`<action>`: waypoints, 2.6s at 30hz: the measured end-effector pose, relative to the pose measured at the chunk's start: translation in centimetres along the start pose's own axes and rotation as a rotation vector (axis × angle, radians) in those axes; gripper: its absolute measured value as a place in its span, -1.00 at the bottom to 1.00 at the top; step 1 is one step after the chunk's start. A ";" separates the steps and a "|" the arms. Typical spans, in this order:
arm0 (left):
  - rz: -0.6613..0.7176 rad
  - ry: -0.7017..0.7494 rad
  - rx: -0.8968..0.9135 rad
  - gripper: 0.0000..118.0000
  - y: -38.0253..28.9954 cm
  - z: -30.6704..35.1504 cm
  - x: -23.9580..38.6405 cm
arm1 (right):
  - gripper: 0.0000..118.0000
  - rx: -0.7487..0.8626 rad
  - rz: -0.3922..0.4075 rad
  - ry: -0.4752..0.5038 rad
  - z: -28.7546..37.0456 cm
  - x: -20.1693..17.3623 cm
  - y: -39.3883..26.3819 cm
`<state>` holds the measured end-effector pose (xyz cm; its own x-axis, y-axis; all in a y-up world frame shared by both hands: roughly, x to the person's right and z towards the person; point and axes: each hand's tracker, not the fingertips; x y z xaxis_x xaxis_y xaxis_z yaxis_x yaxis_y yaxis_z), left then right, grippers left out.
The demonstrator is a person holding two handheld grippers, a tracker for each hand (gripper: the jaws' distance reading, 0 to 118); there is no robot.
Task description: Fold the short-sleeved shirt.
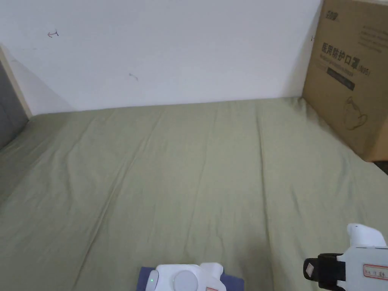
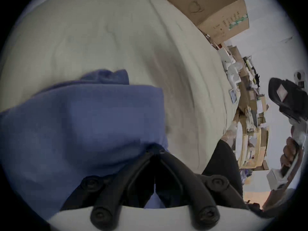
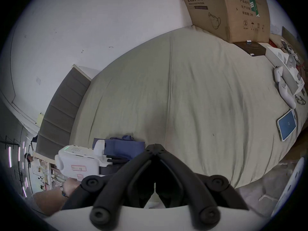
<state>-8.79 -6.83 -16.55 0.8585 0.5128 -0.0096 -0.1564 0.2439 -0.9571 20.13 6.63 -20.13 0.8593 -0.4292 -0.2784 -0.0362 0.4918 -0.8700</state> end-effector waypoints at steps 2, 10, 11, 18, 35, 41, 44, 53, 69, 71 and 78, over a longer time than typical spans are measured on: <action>-0.002 -0.009 0.007 -0.99 -0.2 0.8 0.0 | -1.00 0.000 -0.005 0.005 0.0 -0.1 -0.1; -0.092 0.015 0.447 -0.99 -1.2 14.3 0.9 | -1.00 0.037 0.030 0.044 1.4 -2.6 0.3; -0.110 0.041 0.520 -0.99 -1.3 16.5 1.2 | -1.00 0.071 0.037 0.047 1.9 -3.2 0.5; -0.168 0.288 0.955 -0.99 -2.1 28.7 3.7 | -1.00 0.327 0.236 0.057 5.4 -10.3 3.3; -0.132 0.448 0.963 -0.99 -3.6 25.4 2.6 | -1.00 0.468 0.264 -0.284 2.9 -10.9 2.6; -0.116 0.441 0.947 -0.99 -3.6 25.0 2.6 | -1.00 0.459 0.270 -0.301 2.8 -9.9 2.7; -0.094 0.373 0.917 -0.99 -2.8 26.2 1.7 | -1.00 0.427 0.300 -0.201 2.4 -9.6 2.4; 0.027 0.220 0.793 -0.99 -5.6 25.0 -5.0 | -1.00 -0.204 0.165 0.218 -8.2 -6.7 -2.7; 0.217 -0.158 0.406 0.48 -7.2 16.2 -17.1 | -1.00 -0.400 0.095 0.207 -15.9 -2.4 -6.0; 0.232 -0.233 0.380 0.77 -7.0 14.9 -18.0 | -1.00 -0.401 0.107 0.212 -16.0 -2.3 -6.0; 0.319 -0.566 0.196 1.00 -5.4 8.4 -18.3 | -1.00 -0.415 0.046 0.258 -16.0 -1.4 -6.0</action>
<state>-27.72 -10.59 -8.78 0.3758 0.9233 -0.0789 -0.4915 0.1265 -0.8616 10.94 -7.85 -21.04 0.6994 -0.6138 -0.3663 -0.3166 0.1934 -0.9286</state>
